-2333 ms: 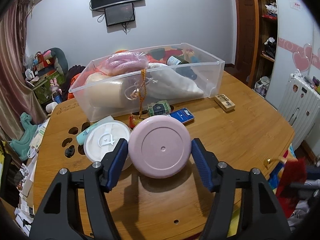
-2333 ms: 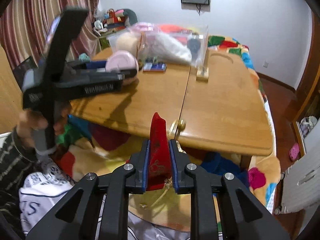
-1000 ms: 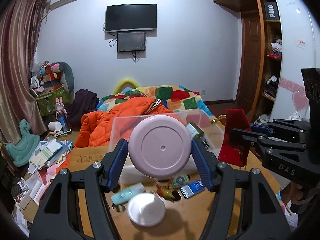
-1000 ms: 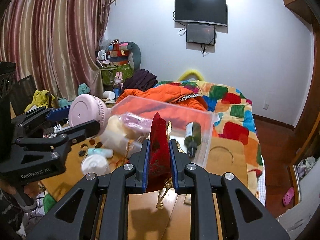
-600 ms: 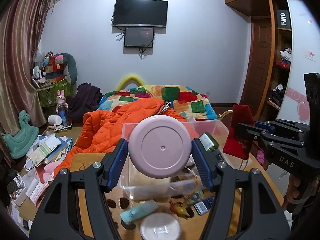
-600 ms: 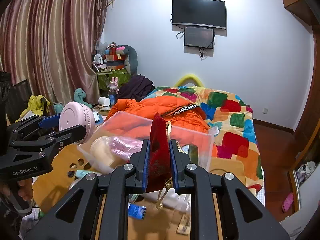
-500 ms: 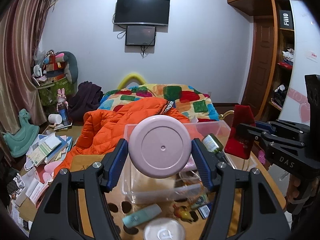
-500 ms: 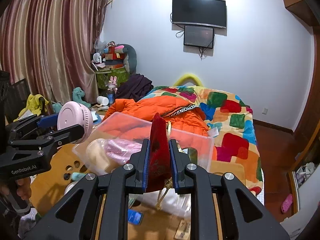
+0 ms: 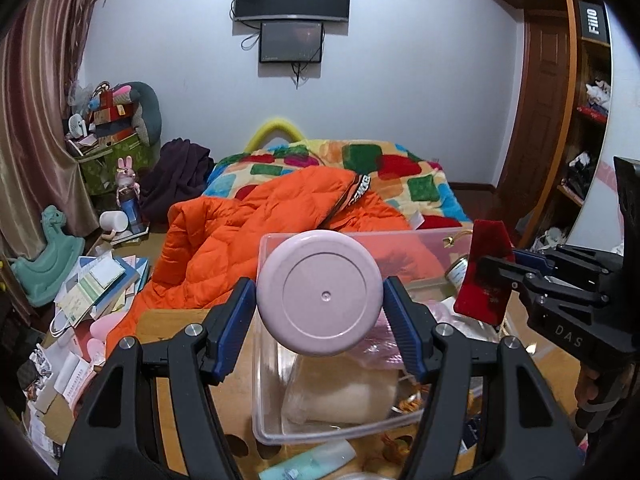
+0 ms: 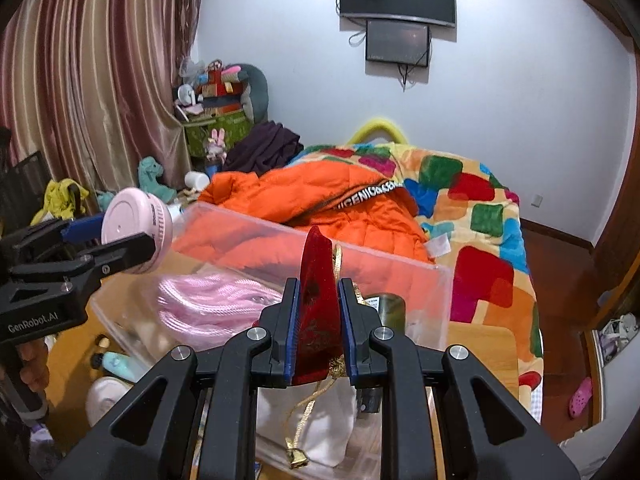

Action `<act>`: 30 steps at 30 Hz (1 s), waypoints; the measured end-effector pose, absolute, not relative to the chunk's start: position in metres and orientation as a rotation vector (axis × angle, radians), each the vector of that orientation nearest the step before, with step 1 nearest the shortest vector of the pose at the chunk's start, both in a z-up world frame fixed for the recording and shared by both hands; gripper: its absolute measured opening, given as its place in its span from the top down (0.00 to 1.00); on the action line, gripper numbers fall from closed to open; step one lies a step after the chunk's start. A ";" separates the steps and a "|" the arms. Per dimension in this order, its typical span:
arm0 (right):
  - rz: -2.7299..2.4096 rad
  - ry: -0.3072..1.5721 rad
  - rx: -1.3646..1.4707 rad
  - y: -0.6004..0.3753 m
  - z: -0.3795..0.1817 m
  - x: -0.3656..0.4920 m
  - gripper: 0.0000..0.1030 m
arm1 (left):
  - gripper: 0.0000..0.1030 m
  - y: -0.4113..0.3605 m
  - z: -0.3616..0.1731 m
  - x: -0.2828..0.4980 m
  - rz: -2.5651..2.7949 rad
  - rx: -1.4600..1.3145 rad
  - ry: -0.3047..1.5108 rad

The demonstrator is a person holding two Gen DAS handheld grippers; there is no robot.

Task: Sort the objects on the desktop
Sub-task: 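Carry the pink case into the box with the left tool while the right tool drops the red pouch in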

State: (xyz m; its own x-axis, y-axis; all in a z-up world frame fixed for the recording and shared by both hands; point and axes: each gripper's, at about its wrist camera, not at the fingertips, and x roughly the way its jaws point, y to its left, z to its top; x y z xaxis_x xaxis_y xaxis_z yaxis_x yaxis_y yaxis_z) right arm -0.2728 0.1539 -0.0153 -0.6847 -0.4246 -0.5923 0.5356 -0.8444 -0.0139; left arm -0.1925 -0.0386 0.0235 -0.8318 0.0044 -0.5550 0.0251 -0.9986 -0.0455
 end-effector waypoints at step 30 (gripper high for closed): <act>-2.489 0.400 0.810 0.129 -0.040 -0.271 0.56 | 0.18 -0.013 0.020 -0.200 -2.996 0.907 -0.102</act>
State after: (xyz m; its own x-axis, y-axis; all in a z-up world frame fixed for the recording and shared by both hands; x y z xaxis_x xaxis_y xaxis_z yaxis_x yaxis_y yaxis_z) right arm -0.2706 0.1287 -0.0404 -0.7047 -0.3583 -0.6124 0.5320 -0.8379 -0.1219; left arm -0.2001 -0.0127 0.0201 -0.8323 -0.0283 -0.5535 -0.0093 -0.9978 0.0650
